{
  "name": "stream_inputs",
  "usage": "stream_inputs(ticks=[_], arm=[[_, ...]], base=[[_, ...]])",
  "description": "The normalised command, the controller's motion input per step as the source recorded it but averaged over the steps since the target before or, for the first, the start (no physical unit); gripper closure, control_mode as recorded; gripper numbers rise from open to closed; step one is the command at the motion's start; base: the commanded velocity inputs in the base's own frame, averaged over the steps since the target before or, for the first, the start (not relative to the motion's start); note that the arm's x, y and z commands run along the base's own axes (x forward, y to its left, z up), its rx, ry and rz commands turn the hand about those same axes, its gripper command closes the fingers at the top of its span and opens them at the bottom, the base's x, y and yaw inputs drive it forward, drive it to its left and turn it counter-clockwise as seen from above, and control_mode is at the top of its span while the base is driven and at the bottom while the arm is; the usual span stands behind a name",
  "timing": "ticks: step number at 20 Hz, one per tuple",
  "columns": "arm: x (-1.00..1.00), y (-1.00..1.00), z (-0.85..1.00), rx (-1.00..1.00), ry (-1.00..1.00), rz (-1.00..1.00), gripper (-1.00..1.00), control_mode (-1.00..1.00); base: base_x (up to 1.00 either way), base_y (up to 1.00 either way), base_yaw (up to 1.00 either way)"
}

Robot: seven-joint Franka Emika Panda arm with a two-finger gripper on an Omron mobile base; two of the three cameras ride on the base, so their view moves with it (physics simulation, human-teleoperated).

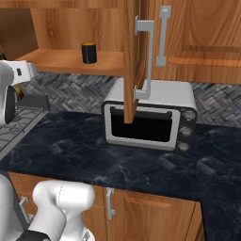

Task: Open the cabinet directly in front. Then move the beer and the mug to the dining counter with the jar on it.

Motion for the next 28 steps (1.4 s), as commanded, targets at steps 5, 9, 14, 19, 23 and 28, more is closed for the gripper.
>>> stream_inputs(ticks=[5,9,14,19,23,28], arm=[[0.00,0.00,0.00,0.00,0.00,0.00,1.00,-1.00],[0.00,0.00,0.00,0.00,0.00,0.00,1.00,-1.00],[0.00,0.00,0.00,0.00,0.00,0.00,1.00,-1.00],[0.00,0.00,0.00,0.00,0.00,0.00,1.00,-1.00],[0.00,0.00,0.00,0.00,0.00,0.00,1.00,-1.00],[0.00,0.00,0.00,0.00,0.00,0.00,1.00,1.00]], base=[[0.00,0.00,0.00],[0.00,0.00,0.00],[0.00,0.00,0.00],[0.00,0.00,0.00],[0.00,0.00,0.00],[0.00,0.00,0.00]])
